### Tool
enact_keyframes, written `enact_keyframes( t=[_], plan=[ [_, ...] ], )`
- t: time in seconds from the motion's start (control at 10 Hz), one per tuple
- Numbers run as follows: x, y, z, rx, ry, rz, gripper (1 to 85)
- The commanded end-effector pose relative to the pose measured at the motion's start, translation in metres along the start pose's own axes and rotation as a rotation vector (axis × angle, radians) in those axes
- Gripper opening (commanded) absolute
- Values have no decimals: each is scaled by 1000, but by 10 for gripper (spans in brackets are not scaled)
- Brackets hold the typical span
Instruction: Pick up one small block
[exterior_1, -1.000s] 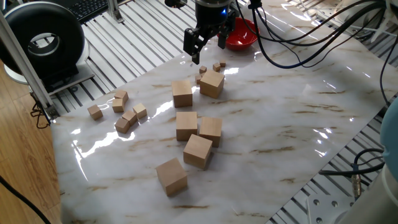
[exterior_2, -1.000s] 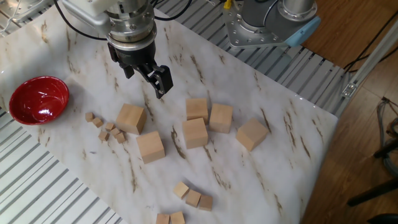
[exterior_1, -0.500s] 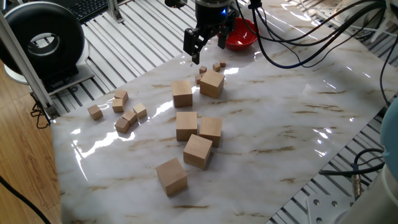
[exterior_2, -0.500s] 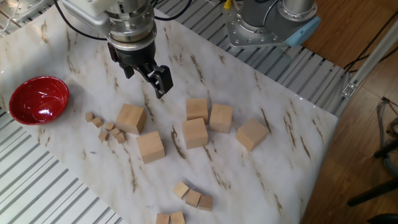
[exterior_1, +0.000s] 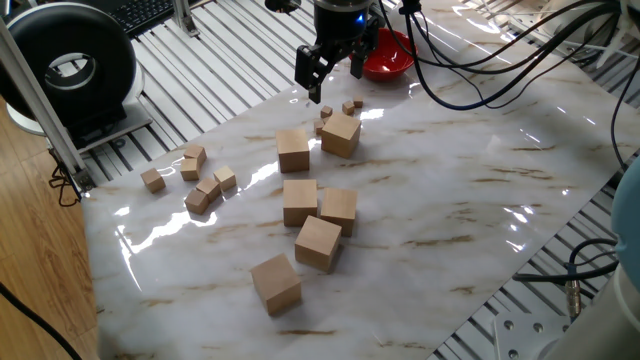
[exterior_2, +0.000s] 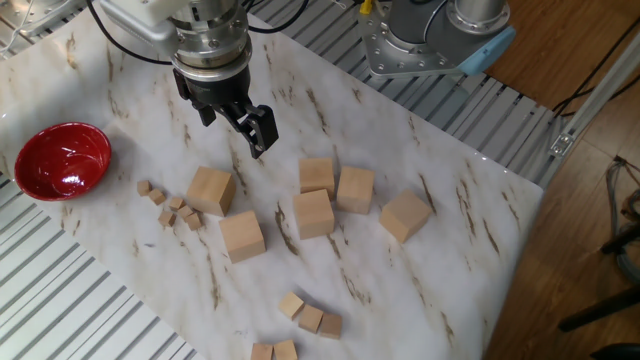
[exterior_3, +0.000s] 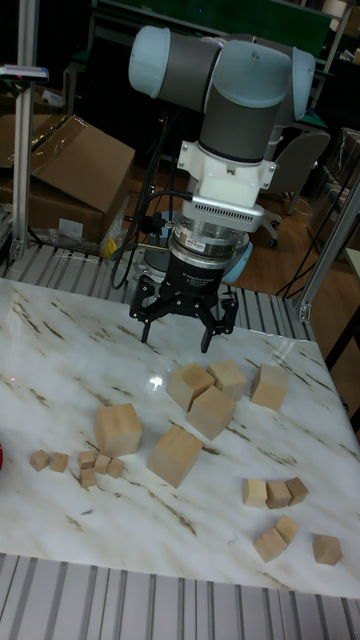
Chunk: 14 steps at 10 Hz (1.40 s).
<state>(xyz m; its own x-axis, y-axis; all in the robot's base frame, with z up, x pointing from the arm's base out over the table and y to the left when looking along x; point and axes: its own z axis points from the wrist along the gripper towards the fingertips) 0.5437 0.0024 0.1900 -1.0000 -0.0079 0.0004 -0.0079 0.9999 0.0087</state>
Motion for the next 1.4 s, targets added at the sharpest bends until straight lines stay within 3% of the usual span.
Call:
enact_keyframes(
  t=[0.0, 0.1, 1.3],
  plan=[
    [-49, 11, -5, -58, -184, 248, 840],
    [-46, 16, -4, -76, -171, 272, 10],
    [-48, 9, -5, -49, -182, 262, 10]
  ],
)
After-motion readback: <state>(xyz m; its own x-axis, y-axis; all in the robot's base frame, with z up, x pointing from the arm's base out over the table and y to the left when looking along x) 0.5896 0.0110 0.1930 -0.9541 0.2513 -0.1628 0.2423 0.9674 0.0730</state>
